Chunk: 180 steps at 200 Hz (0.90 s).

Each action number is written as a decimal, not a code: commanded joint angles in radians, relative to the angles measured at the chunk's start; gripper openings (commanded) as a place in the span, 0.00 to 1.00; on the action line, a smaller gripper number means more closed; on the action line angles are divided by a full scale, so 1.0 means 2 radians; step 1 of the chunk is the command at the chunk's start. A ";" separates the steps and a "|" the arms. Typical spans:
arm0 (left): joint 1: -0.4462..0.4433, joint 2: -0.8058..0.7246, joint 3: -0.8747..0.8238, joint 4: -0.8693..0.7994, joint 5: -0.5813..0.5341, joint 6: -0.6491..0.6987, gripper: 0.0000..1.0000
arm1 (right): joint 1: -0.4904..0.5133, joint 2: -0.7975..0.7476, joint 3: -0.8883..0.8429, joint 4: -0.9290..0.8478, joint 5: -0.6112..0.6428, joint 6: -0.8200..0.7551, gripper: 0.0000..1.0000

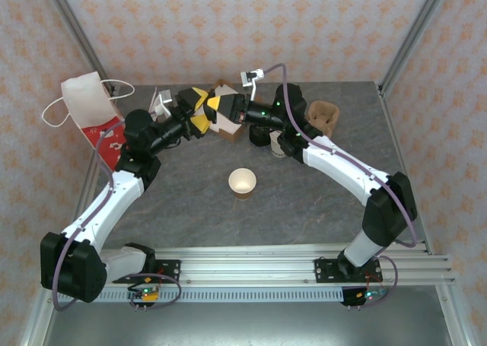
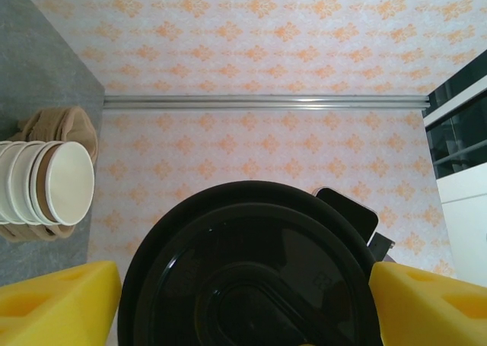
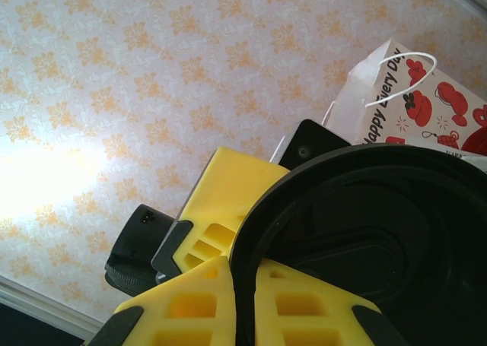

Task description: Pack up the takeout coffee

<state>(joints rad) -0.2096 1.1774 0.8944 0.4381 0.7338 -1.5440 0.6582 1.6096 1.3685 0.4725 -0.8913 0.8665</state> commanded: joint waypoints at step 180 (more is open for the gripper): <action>-0.009 0.001 -0.005 0.023 0.002 -0.005 0.77 | 0.006 0.014 0.012 0.051 -0.011 0.014 0.09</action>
<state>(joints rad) -0.2165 1.1809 0.8944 0.4473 0.7284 -1.5478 0.6613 1.6321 1.3689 0.5133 -0.8921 0.8909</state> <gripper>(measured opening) 0.792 0.093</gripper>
